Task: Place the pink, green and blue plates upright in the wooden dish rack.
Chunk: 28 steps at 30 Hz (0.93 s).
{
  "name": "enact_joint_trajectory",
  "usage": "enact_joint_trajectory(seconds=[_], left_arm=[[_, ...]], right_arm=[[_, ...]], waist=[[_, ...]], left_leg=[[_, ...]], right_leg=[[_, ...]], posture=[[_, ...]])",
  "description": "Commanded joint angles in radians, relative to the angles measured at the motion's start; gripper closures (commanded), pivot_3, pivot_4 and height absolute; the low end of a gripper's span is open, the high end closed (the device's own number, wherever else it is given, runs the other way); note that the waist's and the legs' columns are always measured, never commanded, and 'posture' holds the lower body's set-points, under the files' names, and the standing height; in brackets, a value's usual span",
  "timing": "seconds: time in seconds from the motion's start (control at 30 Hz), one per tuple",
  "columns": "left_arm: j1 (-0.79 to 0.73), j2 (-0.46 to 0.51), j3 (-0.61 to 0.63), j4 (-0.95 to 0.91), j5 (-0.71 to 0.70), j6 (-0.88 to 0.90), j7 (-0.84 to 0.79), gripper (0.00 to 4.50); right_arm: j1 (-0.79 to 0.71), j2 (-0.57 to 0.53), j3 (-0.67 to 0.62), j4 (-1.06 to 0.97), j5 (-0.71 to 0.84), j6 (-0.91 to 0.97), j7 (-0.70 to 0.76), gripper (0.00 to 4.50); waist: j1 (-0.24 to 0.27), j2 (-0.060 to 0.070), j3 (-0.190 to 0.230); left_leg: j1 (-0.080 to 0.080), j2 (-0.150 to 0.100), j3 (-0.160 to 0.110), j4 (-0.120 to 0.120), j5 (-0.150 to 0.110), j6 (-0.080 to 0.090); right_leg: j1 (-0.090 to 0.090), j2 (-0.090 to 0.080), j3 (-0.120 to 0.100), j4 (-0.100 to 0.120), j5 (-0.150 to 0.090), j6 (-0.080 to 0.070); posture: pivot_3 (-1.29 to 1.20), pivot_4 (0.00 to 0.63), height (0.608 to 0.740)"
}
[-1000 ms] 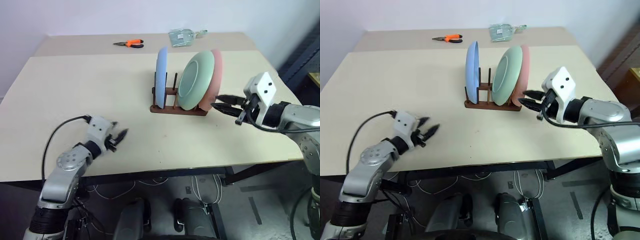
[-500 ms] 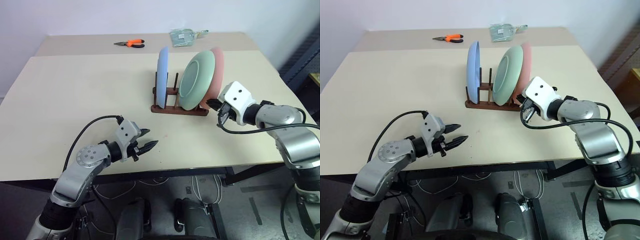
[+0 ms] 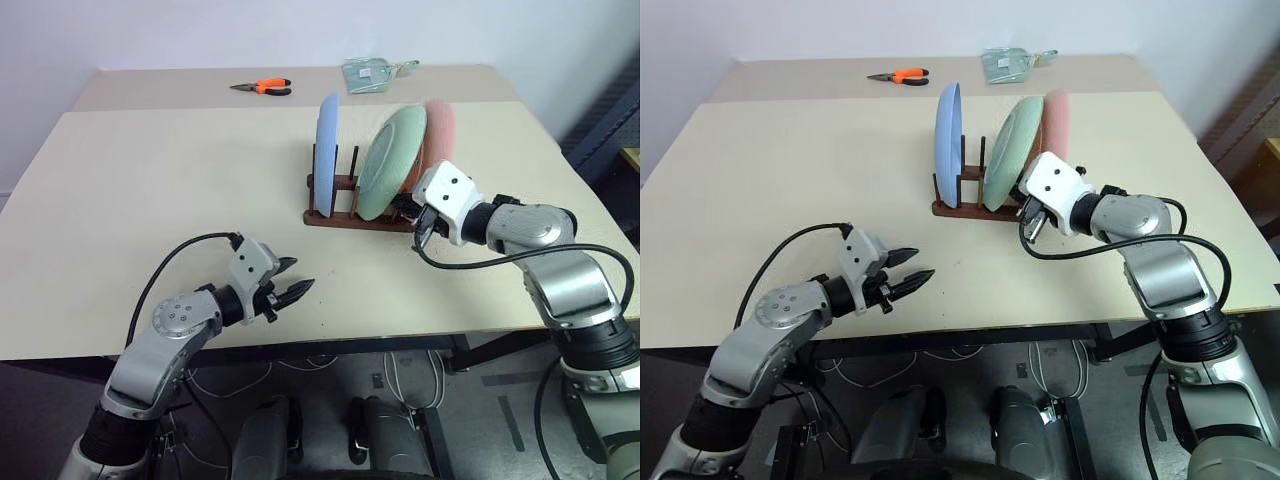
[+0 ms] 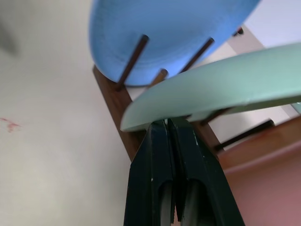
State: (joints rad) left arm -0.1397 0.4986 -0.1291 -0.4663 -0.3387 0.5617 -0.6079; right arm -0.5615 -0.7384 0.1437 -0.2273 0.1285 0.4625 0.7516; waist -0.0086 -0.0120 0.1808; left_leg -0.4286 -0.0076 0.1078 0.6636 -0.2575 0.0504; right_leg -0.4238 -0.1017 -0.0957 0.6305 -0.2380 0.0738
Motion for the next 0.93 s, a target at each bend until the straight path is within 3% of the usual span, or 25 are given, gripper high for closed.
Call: enact_joint_trajectory(seconds=[0.03,0.2,0.33,0.5,0.7,0.93], left_arm=[[-0.01,-0.006,0.003,-0.028,-0.004,-0.007,0.0,1.98],[-0.014,-0.013,-0.004,-0.032,-0.004,0.001,0.007,1.98],[0.0,-0.006,0.026,-0.031,-0.004,0.005,0.019,1.98],[0.043,0.054,0.128,0.015,0.005,-0.012,0.022,1.98],[0.099,0.144,0.253,0.143,0.035,-0.087,-0.001,1.98],[0.12,0.14,0.271,0.156,0.043,-0.102,0.009,1.98]], right_arm=[[-0.017,-0.003,-0.013,-0.043,-0.016,-0.026,0.009,4.46],[-0.038,0.016,-0.003,-0.042,-0.032,-0.034,0.007,4.46],[-0.001,-0.046,-0.02,-0.06,-0.048,-0.032,0.052,4.46],[0.138,-0.139,-0.199,-0.14,0.133,0.046,0.184,4.46],[0.255,-0.084,-0.453,-0.118,0.369,0.145,0.186,4.46],[0.344,-0.083,-0.424,-0.105,0.361,0.1,0.193,4.46]], waist=[[0.0,0.0,0.0],[-0.001,0.0,0.0],[0.002,0.0,0.0],[0.013,0.0,0.0],[0.015,0.0,0.0],[0.021,0.001,0.0]], left_leg=[[0.0,0.0,0.0,0.0,0.0,0.0],[0.0,0.0,0.0,0.0,0.0,0.0],[0.0,0.0,0.0,0.0,0.0,0.0],[0.0,0.0,0.0,0.0,0.0,0.0],[0.001,0.0,-0.001,0.0,-0.001,0.0],[0.001,0.0,-0.001,0.0,-0.003,-0.001]], right_leg=[[0.0,0.0,0.0,0.0,0.0,0.0],[0.0,0.0,0.0,0.0,0.0,0.0],[0.0,0.0,0.0,0.0,0.0,0.0],[0.0,0.0,0.0,0.0,0.0,0.0],[0.001,-0.001,0.0,0.0,0.0,0.0],[0.0,-0.003,0.0,-0.001,0.0,0.0]], posture=[[0.0,0.15,0.74],[0.0,0.15,0.74],[0.0,0.15,0.74],[0.0,0.15,0.74],[0.0,0.15,0.74],[0.0,0.15,0.74]])
